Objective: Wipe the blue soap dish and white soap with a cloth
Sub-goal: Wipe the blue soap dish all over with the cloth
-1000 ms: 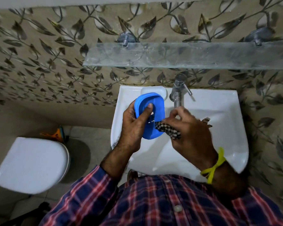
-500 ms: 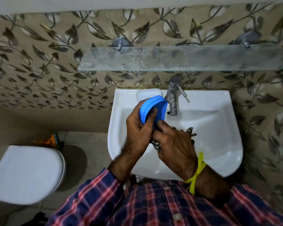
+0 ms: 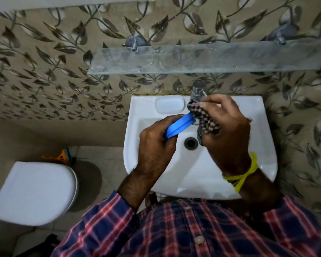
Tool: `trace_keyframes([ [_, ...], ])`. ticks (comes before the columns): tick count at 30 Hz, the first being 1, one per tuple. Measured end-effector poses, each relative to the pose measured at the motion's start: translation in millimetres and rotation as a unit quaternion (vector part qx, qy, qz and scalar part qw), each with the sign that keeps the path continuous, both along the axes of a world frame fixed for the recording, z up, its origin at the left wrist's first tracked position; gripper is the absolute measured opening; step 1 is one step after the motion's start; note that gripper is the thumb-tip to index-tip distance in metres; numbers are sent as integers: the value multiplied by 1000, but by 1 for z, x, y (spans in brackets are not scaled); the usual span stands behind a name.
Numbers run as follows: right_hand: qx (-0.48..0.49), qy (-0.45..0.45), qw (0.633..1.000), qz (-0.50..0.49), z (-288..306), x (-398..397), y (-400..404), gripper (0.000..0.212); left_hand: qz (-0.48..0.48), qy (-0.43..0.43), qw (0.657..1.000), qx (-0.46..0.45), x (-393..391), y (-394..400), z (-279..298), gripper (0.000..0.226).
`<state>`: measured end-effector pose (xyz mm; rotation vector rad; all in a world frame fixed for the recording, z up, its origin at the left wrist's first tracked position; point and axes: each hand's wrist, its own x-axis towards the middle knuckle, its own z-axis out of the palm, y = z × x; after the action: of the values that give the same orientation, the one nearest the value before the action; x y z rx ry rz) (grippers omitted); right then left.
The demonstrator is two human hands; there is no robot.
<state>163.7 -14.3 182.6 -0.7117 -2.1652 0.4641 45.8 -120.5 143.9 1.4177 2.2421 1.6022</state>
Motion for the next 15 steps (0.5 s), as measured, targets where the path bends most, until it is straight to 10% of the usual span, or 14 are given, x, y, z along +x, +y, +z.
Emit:
trace_keyframes([
  [15, 76, -15, 988, 131, -26, -2, -43, 37, 43, -55, 996, -58, 0, -28, 12, 22],
])
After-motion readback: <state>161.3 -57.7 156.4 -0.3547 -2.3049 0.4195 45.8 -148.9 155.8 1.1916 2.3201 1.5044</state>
